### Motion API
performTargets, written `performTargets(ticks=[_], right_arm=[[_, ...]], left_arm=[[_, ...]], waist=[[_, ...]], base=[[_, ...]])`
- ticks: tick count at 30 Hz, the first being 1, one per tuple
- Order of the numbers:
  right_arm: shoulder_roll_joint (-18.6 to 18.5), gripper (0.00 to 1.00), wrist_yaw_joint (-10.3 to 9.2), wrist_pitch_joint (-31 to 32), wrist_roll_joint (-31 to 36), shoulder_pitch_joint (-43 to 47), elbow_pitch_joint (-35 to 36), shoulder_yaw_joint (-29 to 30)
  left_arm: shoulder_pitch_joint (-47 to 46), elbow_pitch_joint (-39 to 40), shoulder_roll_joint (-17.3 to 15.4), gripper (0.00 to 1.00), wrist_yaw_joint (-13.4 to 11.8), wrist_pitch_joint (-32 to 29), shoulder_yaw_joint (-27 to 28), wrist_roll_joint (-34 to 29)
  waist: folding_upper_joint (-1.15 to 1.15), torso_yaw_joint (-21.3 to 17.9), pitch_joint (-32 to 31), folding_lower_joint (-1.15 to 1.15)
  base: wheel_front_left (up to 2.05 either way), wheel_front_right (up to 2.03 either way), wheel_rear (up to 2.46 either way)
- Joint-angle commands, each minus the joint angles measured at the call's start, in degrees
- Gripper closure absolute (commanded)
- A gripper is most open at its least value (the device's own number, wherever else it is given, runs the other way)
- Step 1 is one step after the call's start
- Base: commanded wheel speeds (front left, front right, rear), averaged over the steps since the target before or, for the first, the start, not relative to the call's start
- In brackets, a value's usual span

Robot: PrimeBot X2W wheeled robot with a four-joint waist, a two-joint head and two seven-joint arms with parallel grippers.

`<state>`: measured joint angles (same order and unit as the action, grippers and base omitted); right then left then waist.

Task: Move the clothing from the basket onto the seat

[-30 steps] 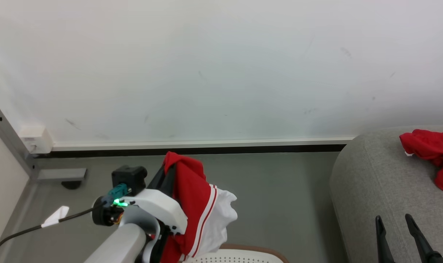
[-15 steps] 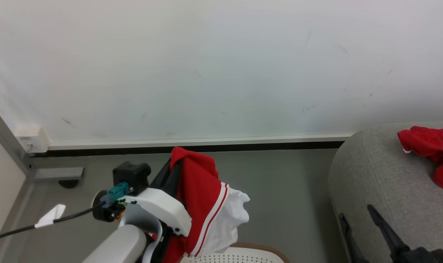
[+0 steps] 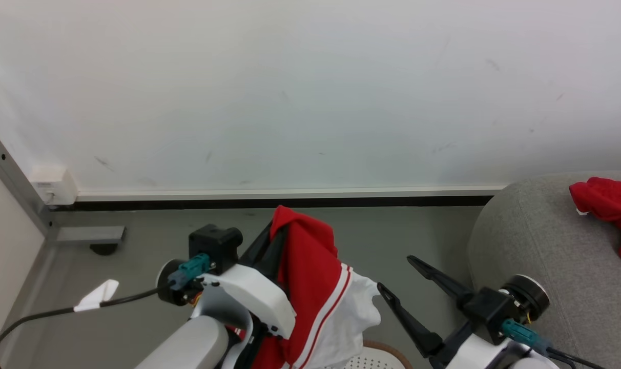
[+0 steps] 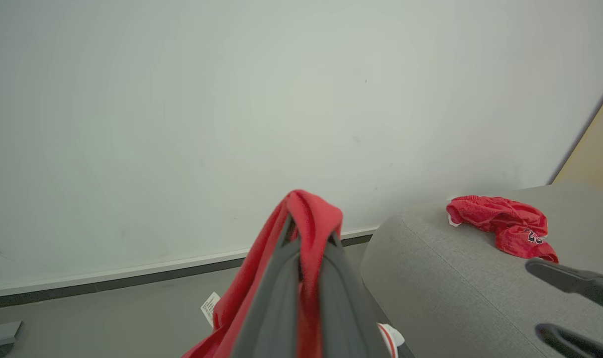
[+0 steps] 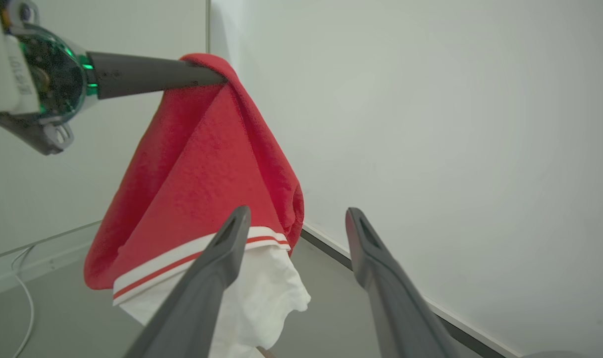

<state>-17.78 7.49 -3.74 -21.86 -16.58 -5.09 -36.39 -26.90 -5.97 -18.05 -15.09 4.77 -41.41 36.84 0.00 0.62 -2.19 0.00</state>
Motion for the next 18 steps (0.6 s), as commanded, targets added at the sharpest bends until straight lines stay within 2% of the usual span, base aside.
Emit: performTargets(ticks=[1, 13, 18], right_arm=[[-0.2, 0.00, 0.00, 0.3, -0.7, -1.7, -1.1, -1.1], [7.1, 0.00, 0.00, -2.0, -8.1, -17.4, -20.4, -16.3], [11.3, 0.00, 0.00, -4.3, -9.1, -21.1, -30.2, -19.1]], left_arm=[[-0.6, 0.3, 0.2, 1.00, 0.3, 0.0, -0.2, -0.4], [-2.4, 2.8, 3.1, 1.00, 1.9, -2.1, -4.6, -1.4], [-2.9, 3.1, 4.0, 1.00, 2.1, -2.8, -5.6, -1.3]], waist=[[0.00, 0.2, 0.0, 0.00], [0.00, 1.7, -0.1, 0.00], [0.00, 2.2, 0.0, 0.00]], base=[[0.00, 0.00, 0.00], [0.00, 0.00, 0.00], [0.00, 0.00, 0.00]])
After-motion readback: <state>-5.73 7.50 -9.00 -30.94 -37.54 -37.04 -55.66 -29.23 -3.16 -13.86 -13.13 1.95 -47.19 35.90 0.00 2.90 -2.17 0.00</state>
